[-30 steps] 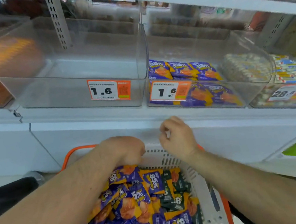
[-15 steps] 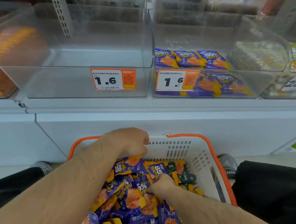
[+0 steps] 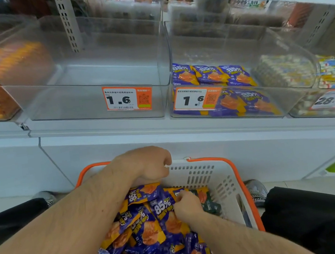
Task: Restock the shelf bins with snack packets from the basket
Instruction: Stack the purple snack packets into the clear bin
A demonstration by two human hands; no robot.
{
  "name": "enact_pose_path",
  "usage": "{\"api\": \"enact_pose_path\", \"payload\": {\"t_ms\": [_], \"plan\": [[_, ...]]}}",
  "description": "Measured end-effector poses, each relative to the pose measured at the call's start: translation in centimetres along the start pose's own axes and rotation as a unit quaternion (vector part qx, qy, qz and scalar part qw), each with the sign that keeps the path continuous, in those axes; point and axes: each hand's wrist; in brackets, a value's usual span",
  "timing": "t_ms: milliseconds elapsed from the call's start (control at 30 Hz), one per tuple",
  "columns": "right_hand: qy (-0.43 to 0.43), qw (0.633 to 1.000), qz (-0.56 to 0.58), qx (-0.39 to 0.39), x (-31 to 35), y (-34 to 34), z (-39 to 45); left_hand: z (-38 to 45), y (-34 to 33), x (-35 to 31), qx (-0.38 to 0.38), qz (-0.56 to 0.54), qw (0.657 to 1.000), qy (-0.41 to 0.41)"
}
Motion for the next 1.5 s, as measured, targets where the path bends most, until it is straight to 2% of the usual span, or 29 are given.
{"api": "enact_pose_path", "payload": {"t_ms": [67,167,233,333,433,500,600,667,733,767,900,933,967,1033,1067,1133,1200,1233,1367,1500], "plan": [[0.062,0.998,0.014,-0.019,1.0,2.4,0.1,0.1,0.4,0.1,-0.013,-0.008,1.000,0.000],[0.141,0.988,0.026,-0.061,3.0,7.3,-0.8,0.1,1.7,0.2,-0.076,-0.050,0.996,0.010],[0.171,0.979,0.078,-0.081,4.6,10.7,-1.9,-0.1,2.9,0.2,-0.111,-0.080,0.990,0.020],[0.219,0.951,0.205,-0.071,6.6,14.6,-3.9,-0.8,4.6,0.3,-0.125,-0.138,0.982,0.024],[0.240,0.912,0.330,-0.045,8.2,16.9,-5.9,-1.3,5.8,0.0,-0.177,-0.286,0.942,-0.017],[0.252,0.901,0.346,-0.076,9.2,17.8,-7.2,-1.8,6.5,-0.9,-0.227,-0.350,0.908,-0.032],[0.309,0.889,0.271,-0.203,10.0,18.4,-9.0,-2.3,7.2,-2.2,-0.317,-0.371,0.872,-0.040],[0.365,0.878,0.134,-0.281,10.0,18.3,-10.1,-2.7,7.6,-3.1,-0.351,-0.412,0.839,-0.063],[0.405,0.849,-0.004,-0.340,10.0,18.3,-10.6,-3.0,8.0,-3.9,-0.367,-0.463,0.802,-0.089],[0.414,0.834,-0.039,-0.362,10.0,18.3,-10.4,-3.0,8.1,-4.3,-0.374,-0.492,0.780,-0.099],[0.421,0.811,-0.026,-0.405,11.2,19.7,-10.4,-2.7,8.1,-5.6,-0.389,-0.573,0.710,-0.129],[0.412,0.813,-0.007,-0.411,11.6,20.5,-10.5,-2.4,8.0,-5.7,-0.410,-0.557,0.709,-0.140],[0.396,0.818,0.015,-0.417,11.9,21.6,-10.4,-1.9,7.8,-5.4,-0.449,-0.504,0.724,-0.142],[0.353,0.829,0.032,-0.433,12.6,24.5,-10.2,-1.1,7.2,-4.7,-0.543,-0.293,0.776,-0.130],[0.331,0.833,0.023,-0.442,12.8,26.2,-10.0,-0.6,6.9,-4.2,-0.574,-0.178,0.790,-0.121],[0.279,0.848,-0.016,-0.450,13.0,29.5,-9.0,0.4,6.2,-3.6,-0.559,-0.044,0.824,-0.083],[0.206,0.873,-0.066,-0.436,13.3,32.3,-7.8,1.5,5.4,-3.3,-0.506,-0.009,0.862,-0.034],[0.163,0.889,-0.087,-0.419,13.3,33.4,-7.1,1.9,5.1,-3.2,-0.497,0.012,0.867,-0.020],[0.024,0.944,-0.114,-0.308,13.1,35.5,-4.7,2.9,4.8,-3.1,-0.461,0.083,0.883,0.033],[-0.007,0.958,-0.159,-0.236,12.1,35.6,-1.7,3.2,4.6,-3.3,-0.488,0.069,0.869,0.036]]}}
Point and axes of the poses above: each hand's wrist, its own z-axis towards the middle knuckle, its own y-axis out of the back of the hand, x = y × z
